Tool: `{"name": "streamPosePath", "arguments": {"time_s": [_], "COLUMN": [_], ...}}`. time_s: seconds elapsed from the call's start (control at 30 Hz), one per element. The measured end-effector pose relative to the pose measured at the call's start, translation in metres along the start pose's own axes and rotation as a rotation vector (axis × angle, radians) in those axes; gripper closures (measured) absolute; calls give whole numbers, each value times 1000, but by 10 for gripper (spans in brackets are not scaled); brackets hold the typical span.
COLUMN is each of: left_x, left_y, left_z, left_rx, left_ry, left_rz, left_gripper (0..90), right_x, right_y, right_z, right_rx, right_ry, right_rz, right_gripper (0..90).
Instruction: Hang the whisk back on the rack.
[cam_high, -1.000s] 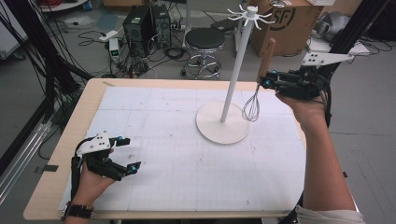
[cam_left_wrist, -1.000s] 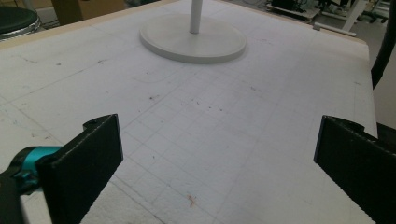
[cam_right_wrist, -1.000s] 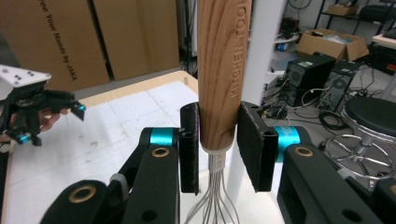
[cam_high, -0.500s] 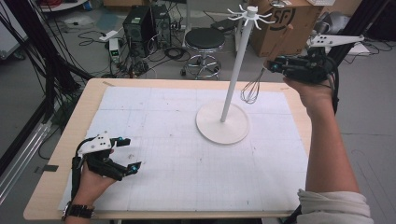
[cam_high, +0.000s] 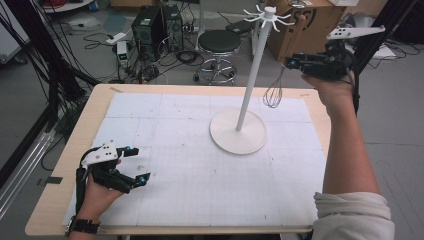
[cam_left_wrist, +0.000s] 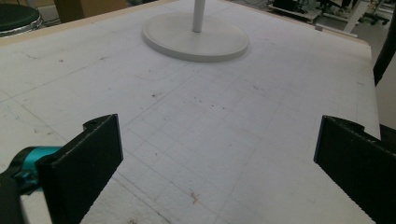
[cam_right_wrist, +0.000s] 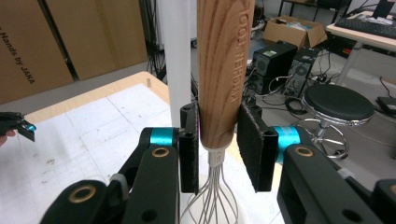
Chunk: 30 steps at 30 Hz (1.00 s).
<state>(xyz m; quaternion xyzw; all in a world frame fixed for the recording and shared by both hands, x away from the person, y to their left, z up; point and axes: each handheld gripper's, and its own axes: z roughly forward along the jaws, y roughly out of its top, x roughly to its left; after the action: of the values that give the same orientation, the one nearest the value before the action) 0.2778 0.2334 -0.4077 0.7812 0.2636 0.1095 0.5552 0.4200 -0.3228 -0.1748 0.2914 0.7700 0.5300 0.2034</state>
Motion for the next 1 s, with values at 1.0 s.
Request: {"name": "streamPosePath", "arguments": {"time_s": [1.0], "left_x": [0], "left_y": [1], "left_z": [-2], "left_rx": [-10], "left_ry": [-1], "left_rz": [-1], "left_gripper": [17], "right_x": [10], "right_y": [11], "right_z": [15], "right_rx": [53], "right_ry": [-13], "right_rz": [-10], "right_gripper": [702]}}
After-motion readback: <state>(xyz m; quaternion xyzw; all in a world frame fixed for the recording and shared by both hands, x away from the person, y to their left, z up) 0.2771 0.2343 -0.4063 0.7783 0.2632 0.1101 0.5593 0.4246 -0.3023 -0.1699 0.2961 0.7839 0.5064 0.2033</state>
